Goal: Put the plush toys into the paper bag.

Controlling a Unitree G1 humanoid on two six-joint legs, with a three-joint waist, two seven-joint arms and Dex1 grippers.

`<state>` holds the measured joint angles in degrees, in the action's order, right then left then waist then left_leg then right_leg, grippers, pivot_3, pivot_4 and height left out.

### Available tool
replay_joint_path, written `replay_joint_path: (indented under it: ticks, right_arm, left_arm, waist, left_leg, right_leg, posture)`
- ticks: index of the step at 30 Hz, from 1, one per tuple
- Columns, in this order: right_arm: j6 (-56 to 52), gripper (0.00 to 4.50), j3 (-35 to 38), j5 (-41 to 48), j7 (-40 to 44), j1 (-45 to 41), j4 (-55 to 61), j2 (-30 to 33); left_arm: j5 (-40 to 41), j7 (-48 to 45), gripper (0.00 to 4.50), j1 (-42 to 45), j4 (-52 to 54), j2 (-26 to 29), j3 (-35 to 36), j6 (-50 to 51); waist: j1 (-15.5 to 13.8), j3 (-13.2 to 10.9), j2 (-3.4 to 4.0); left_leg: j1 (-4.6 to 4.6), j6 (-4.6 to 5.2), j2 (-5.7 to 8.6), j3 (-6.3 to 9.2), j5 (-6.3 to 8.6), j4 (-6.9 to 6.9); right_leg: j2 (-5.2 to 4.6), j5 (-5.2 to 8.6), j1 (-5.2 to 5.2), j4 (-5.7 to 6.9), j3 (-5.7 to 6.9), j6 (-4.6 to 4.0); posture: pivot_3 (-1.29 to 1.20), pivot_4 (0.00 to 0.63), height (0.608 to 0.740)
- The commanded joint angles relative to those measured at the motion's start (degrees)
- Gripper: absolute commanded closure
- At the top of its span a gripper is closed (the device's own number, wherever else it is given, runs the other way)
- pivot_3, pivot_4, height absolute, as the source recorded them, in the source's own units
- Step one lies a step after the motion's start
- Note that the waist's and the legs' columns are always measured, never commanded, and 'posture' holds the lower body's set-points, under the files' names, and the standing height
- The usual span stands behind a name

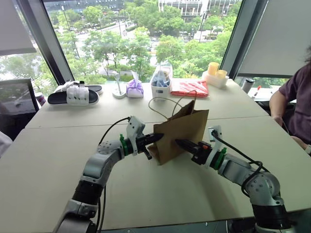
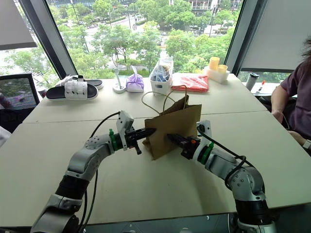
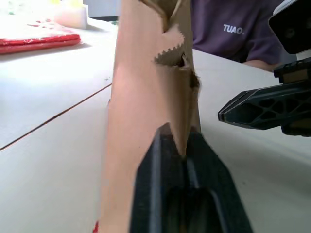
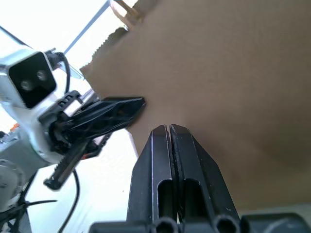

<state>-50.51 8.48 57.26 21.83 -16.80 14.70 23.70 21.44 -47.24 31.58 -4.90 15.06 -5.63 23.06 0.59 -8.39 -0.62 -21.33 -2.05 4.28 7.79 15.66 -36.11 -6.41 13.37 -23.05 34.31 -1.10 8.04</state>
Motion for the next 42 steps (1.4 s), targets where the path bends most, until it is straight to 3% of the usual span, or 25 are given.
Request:
replay_joint_path:
  ticks: [1,5,8,14,19,23,27,33,38,42]
  right_arm:
    - [-0.6,4.50,3.2,3.0,1.1,1.8,4.1,1.0]
    - [-1.4,4.50,5.2,5.0,2.2,5.1,6.4,2.5]
    - [-1.3,4.50,5.9,4.6,1.8,6.2,6.1,3.2]
    - [-0.8,4.50,6.2,4.1,1.6,6.1,5.3,2.8]
    - [-0.4,4.50,6.7,4.8,0.2,8.2,7.8,1.7]
    - [0.3,4.50,8.0,5.8,-2.0,11.6,10.9,0.7]
    - [0.7,4.50,8.4,6.2,-2.8,12.6,11.6,0.7]
    - [0.4,4.50,8.1,6.5,-2.4,11.3,10.7,1.4]
    - [-0.9,4.50,7.9,7.2,-0.6,11.3,11.1,3.6]
    - [-2.8,4.50,6.1,7.6,4.8,11.4,12.2,8.4]
  left_arm:
    - [0.2,-0.3,4.47,1.8,1.0,-0.1,0.7,-2.1]
    - [2.4,-4.4,4.47,3.7,1.7,1.2,1.5,-2.7]
    - [2.8,-9.1,4.47,8.4,-4.0,2.2,1.9,-4.3]
    - [-0.1,-19.2,4.47,22.3,-29.7,1.0,1.7,-14.9]
    - [-4.7,-22.3,4.47,31.1,-49.6,-1.0,1.2,-23.6]
    - [-7.7,-23.0,4.47,34.0,-58.0,-1.9,1.7,-28.8]
    - [-8.6,-23.8,3.18,35.1,-60.7,-2.0,3.0,-31.0]
    - [-10.3,-21.9,0.27,35.2,-61.0,-1.4,4.1,-33.2]
    - [-11.2,-23.6,0.27,32.8,-54.5,3.6,4.4,-34.5]
    - [-7.2,-23.3,0.27,22.0,-33.8,11.8,6.9,-22.3]
  waist:
    - [0.0,0.0,0.00]
    - [0.0,0.0,0.00]
    - [0.0,0.0,0.00]
    - [0.0,0.0,-0.01]
    - [0.1,0.0,-0.02]
    - [0.0,0.0,-0.03]
    - [0.0,0.0,-0.06]
    - [0.1,0.0,-0.06]
    - [0.5,0.0,-0.05]
    - [1.2,0.0,0.02]
  left_leg:
    - [0.00,0.00,0.00,0.00,0.00,0.00]
    - [0.00,0.00,0.00,0.00,0.00,0.00]
    - [0.00,0.00,0.00,-0.09,0.00,-0.03]
    - [0.08,0.01,0.03,-0.12,0.00,-0.06]
    - [0.05,0.10,0.03,-0.09,0.05,-0.04]
    - [0.04,0.11,0.04,-0.04,0.06,-0.02]
    - [0.02,0.11,0.05,-0.06,0.06,-0.08]
    - [0.04,0.11,0.04,-0.04,0.06,-0.07]
    - [0.03,0.11,0.02,-0.05,0.06,-0.03]
    - [0.08,0.17,-0.07,-0.05,0.09,0.06]
  right_leg:
    - [0.00,0.00,0.00,0.00,0.00,0.00]
    - [0.00,0.00,0.00,0.00,0.00,0.00]
    - [0.00,0.00,0.03,0.00,0.02,0.00]
    - [0.02,0.01,0.17,-0.02,0.08,0.01]
    - [0.02,0.01,0.16,-0.06,0.12,0.04]
    - [0.02,0.02,0.15,-0.06,0.16,0.05]
    - [0.01,0.02,0.16,-0.04,0.15,0.06]
    - [0.01,0.02,0.15,0.00,0.16,0.06]
    - [0.02,0.02,0.07,0.04,0.15,0.06]
    - [0.02,0.02,-0.09,0.16,0.05,0.06]
  posture:
    - [0.00,0.150,0.740]
    - [0.00,0.150,0.740]
    - [0.00,0.150,0.740]
    - [0.00,0.150,0.740]
    - [0.00,0.150,0.740]
    - [0.00,0.150,0.740]
    - [0.00,0.150,0.740]
    - [0.00,0.150,0.740]
    - [0.00,0.150,0.740]
    - [0.00,0.150,0.740]
